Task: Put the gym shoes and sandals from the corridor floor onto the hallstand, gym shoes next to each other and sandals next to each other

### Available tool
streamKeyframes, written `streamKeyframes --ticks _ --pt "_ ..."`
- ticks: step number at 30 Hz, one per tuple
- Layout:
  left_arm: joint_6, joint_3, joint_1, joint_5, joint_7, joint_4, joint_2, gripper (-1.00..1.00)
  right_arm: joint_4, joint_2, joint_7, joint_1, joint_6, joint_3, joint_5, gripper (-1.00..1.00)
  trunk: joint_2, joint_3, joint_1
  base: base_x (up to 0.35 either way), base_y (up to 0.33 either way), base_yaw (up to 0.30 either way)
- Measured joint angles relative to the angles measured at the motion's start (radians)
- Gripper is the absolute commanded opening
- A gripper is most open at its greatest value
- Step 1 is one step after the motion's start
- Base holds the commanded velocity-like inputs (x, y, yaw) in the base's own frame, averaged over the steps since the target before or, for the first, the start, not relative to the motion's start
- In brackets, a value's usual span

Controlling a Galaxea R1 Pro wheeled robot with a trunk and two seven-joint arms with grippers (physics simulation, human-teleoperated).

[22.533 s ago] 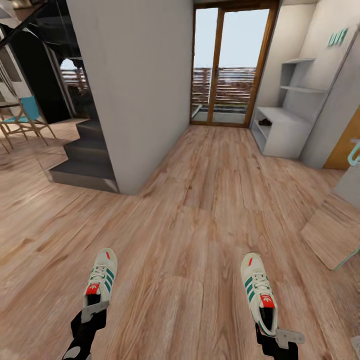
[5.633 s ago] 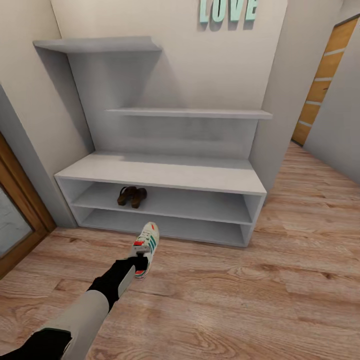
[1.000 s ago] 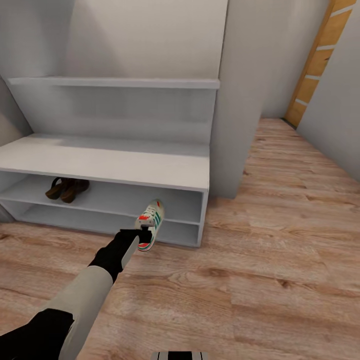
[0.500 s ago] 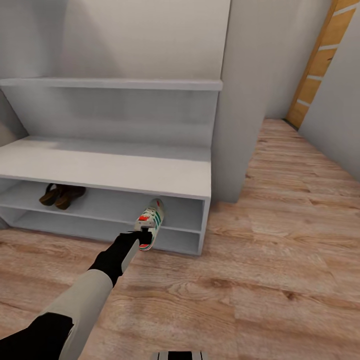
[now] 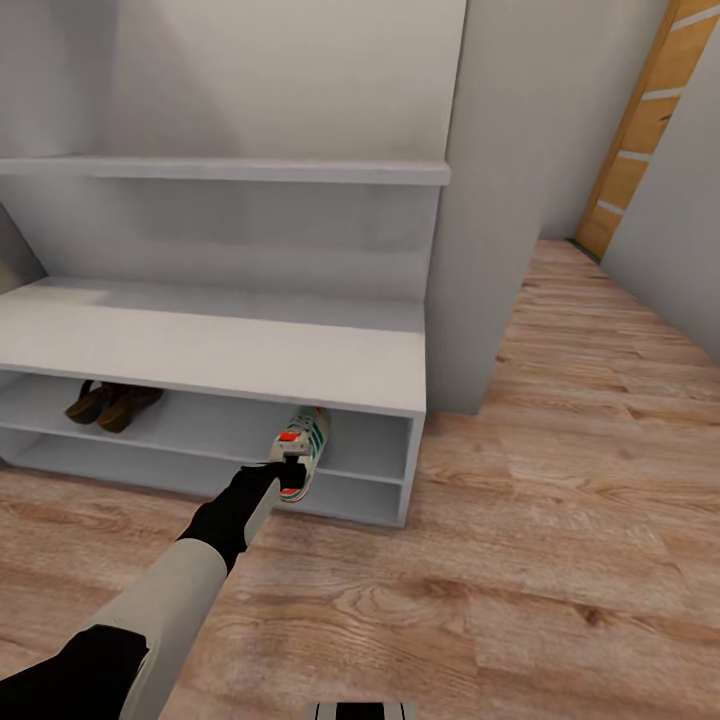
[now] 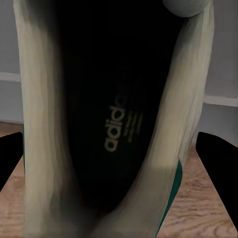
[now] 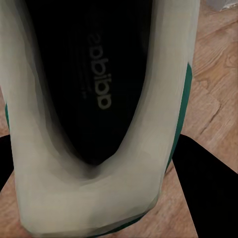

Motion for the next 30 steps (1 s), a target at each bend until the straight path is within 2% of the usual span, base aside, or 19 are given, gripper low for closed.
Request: streamKeyframes --ticks 7,30 --pt "0.0 0.0 0.0 0.0 -0.001 -0.001 -0.002 -1.0 0.0 0.0 0.0 0.0 0.0 0.0 0.0 -1.0 0.0 0.0 0.0 0.191 -0.12 0.0" --pt "-0.002 0.003 0.0 0.0 -0.002 -0.004 -0.003 -1.0 0.0 0.0 0.0 0.0 0.0 0.0 0.0 -1.0 0.0 0.0 0.0 0.094 -0.063 0.0"
